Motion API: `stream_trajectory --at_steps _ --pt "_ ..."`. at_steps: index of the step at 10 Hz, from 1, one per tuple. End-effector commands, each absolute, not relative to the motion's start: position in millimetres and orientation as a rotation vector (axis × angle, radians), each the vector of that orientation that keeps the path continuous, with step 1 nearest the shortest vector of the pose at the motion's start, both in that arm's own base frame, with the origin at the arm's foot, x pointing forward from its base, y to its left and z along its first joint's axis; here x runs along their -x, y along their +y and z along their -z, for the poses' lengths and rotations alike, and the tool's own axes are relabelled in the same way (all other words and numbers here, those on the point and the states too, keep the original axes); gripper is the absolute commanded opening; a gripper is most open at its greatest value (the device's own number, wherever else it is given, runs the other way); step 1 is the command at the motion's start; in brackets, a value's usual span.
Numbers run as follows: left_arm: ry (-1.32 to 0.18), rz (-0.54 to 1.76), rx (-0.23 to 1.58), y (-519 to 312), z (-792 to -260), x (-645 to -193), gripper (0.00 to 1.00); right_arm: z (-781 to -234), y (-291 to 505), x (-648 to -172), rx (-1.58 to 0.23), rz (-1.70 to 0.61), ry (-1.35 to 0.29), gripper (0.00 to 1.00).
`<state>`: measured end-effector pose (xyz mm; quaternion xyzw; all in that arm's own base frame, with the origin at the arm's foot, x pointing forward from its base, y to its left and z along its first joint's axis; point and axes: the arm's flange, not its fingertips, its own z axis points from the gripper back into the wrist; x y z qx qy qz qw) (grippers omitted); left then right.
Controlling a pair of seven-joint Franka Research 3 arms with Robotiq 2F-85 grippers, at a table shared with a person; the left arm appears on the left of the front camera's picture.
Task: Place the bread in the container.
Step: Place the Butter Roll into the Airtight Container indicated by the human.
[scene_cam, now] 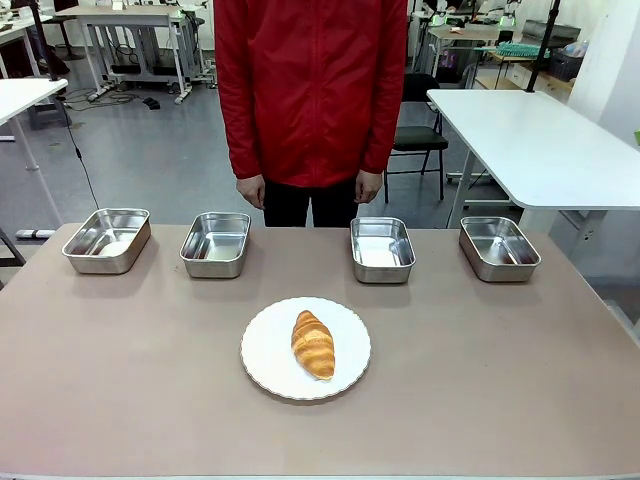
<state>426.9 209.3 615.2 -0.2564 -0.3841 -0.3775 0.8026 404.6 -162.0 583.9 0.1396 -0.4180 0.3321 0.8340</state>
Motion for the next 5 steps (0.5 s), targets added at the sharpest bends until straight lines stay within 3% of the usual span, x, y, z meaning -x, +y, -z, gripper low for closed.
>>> stream_trajectory --at_steps 1,5 --pt "-0.826 0.823 0.550 209.2 -616.2 -426.1 1.00 -585.0 -160.9 -405.0 -0.299 -0.707 -0.893 1.00" --pt "-0.826 0.823 0.550 209.2 -616.2 -426.1 1.00 -585.0 -160.9 -405.0 -0.299 -0.707 -0.893 1.00"
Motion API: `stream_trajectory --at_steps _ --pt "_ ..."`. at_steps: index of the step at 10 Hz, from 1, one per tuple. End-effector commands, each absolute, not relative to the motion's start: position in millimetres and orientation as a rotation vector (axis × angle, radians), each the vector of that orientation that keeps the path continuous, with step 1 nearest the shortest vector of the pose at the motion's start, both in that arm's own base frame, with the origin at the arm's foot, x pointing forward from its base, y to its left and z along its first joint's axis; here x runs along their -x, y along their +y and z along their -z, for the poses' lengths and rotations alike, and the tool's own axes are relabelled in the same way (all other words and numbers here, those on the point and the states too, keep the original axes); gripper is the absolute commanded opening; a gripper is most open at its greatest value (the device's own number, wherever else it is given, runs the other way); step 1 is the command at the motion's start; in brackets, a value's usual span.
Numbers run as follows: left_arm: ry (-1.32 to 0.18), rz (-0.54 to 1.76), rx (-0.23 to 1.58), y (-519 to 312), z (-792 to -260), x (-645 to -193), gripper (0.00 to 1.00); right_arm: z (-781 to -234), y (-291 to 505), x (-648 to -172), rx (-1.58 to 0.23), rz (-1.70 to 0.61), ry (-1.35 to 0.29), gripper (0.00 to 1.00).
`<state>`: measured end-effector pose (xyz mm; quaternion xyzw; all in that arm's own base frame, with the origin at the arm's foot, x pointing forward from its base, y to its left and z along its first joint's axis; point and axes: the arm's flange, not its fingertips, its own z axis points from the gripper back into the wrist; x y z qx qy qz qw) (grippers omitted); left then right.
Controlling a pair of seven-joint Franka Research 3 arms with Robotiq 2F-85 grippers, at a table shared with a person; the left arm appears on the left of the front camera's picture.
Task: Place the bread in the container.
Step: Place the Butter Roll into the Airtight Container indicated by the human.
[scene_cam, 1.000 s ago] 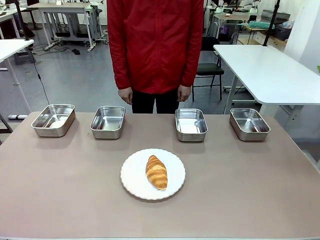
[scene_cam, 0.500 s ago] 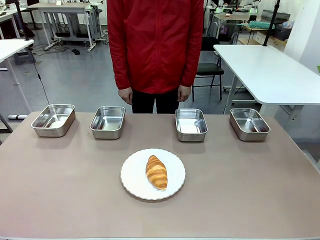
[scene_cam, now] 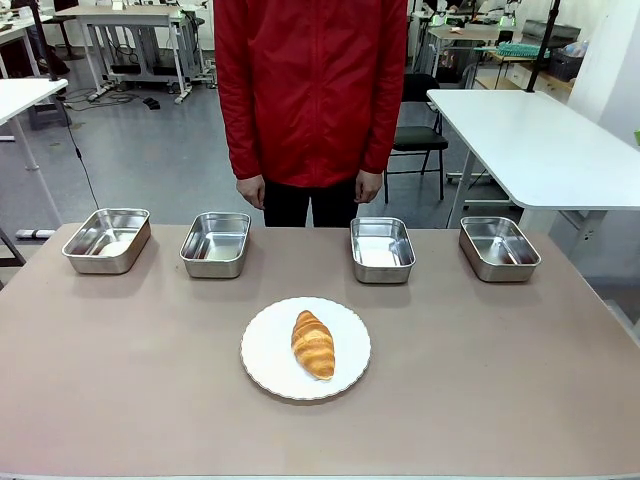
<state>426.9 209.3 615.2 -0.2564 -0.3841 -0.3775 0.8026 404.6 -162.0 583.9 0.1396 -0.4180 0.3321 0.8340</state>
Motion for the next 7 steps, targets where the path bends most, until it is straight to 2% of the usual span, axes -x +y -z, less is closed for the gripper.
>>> stream_trajectory --at_steps 1,7 --pt "-0.826 0.823 0.550 209.2 -616.2 -426.1 1.00 -585.0 -160.9 -405.0 -0.299 -0.707 -0.893 1.00" --pt "-0.826 0.823 0.550 209.2 -616.2 -426.1 1.00 -585.0 -160.9 -405.0 -0.299 -0.707 -0.893 1.00"
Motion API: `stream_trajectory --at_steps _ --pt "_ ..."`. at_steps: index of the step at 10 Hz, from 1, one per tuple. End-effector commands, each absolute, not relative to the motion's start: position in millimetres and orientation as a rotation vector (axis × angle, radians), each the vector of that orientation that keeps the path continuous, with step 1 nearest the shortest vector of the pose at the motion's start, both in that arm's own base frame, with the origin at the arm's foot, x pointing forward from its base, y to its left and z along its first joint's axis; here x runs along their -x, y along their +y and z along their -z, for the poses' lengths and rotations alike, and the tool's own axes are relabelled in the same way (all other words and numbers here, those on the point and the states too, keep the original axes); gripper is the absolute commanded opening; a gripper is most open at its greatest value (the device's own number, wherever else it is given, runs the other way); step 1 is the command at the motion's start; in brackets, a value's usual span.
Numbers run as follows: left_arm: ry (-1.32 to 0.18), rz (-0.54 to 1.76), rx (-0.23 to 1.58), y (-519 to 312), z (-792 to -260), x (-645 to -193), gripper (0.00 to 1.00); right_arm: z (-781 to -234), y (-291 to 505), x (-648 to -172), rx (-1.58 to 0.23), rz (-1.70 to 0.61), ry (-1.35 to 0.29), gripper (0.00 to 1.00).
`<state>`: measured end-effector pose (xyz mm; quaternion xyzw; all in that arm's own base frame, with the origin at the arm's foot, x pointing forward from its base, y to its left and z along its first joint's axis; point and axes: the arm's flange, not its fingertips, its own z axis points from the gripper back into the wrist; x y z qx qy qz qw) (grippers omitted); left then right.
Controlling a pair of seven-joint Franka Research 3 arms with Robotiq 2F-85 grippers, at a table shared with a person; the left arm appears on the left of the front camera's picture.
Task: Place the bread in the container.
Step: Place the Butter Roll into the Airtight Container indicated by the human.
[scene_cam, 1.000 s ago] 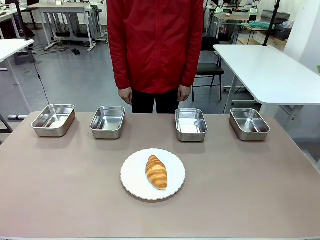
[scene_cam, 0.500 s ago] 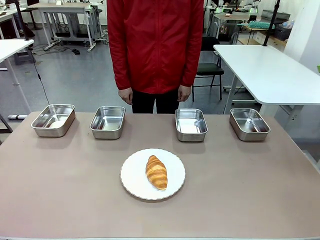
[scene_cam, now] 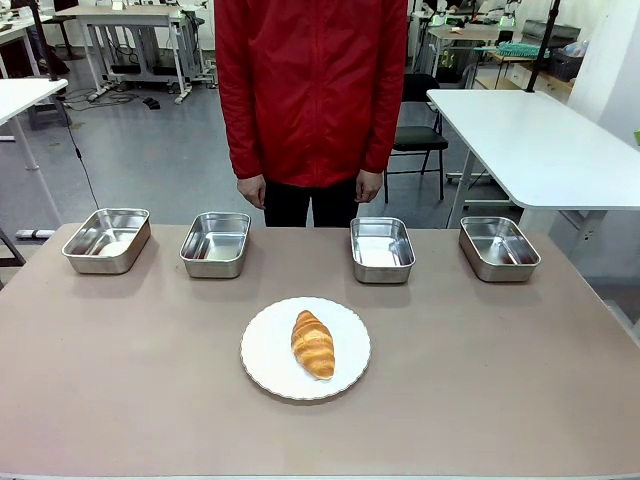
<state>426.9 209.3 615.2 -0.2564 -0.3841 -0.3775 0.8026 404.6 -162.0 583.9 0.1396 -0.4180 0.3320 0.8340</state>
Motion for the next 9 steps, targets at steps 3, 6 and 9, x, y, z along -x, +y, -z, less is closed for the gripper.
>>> stream_trajectory --at_steps 3,6,9 --pt "-0.826 0.823 0.550 209.2 -616.2 -426.1 1.00 -585.0 -160.9 -405.0 -0.299 -0.707 -0.893 1.00" --pt "-0.826 0.823 0.550 209.2 -616.2 -426.1 1.00 -585.0 -160.9 -405.0 -0.299 -0.707 -0.893 1.00" --pt "-0.826 0.823 0.550 209.2 -616.2 -426.1 1.00 -585.0 -160.9 -405.0 -0.299 -0.707 -0.893 1.00"
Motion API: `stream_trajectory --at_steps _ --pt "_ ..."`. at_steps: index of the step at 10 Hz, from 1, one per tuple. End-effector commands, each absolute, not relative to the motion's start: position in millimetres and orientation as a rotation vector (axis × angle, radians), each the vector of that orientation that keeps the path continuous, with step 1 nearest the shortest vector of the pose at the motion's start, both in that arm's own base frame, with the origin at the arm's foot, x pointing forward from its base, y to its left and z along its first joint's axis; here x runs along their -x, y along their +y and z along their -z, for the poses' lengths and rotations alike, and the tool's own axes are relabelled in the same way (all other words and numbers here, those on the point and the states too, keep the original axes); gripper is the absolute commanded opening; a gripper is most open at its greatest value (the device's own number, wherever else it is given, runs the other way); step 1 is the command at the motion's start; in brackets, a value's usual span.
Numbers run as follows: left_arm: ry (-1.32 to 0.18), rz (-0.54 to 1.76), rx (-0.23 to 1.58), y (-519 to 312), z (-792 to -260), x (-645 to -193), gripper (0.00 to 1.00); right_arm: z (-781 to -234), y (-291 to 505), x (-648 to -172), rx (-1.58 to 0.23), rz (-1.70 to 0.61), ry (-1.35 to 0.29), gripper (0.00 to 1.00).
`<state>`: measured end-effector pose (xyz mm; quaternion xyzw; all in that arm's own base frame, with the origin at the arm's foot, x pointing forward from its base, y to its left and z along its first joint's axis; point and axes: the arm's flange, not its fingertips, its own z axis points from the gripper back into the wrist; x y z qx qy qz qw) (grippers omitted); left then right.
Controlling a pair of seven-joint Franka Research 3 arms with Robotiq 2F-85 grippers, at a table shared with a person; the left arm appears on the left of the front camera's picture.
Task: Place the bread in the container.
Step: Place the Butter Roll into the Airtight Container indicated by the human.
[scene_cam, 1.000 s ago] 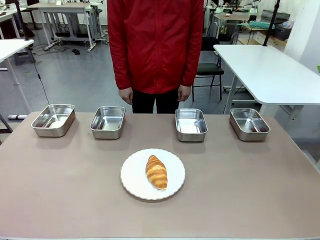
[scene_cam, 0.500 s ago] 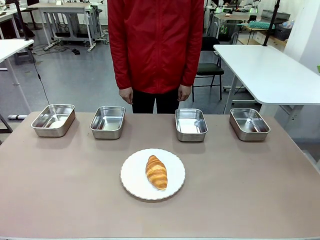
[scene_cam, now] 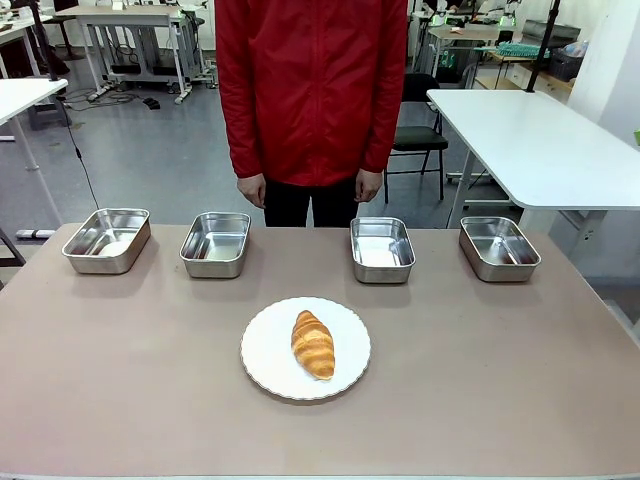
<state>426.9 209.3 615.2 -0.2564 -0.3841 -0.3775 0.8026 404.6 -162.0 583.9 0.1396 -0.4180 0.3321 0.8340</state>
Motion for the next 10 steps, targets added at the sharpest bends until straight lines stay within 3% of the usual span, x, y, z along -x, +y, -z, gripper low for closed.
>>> stream_trajectory --at_steps 1,10 --pt "-0.826 0.823 0.550 209.2 -616.2 -426.1 1.00 -585.0 -160.9 -405.0 -0.299 -0.707 -0.893 1.00" --pt "-0.826 0.823 0.550 209.2 -616.2 -426.1 1.00 -585.0 -160.9 -405.0 -0.299 -0.707 -0.893 1.00"
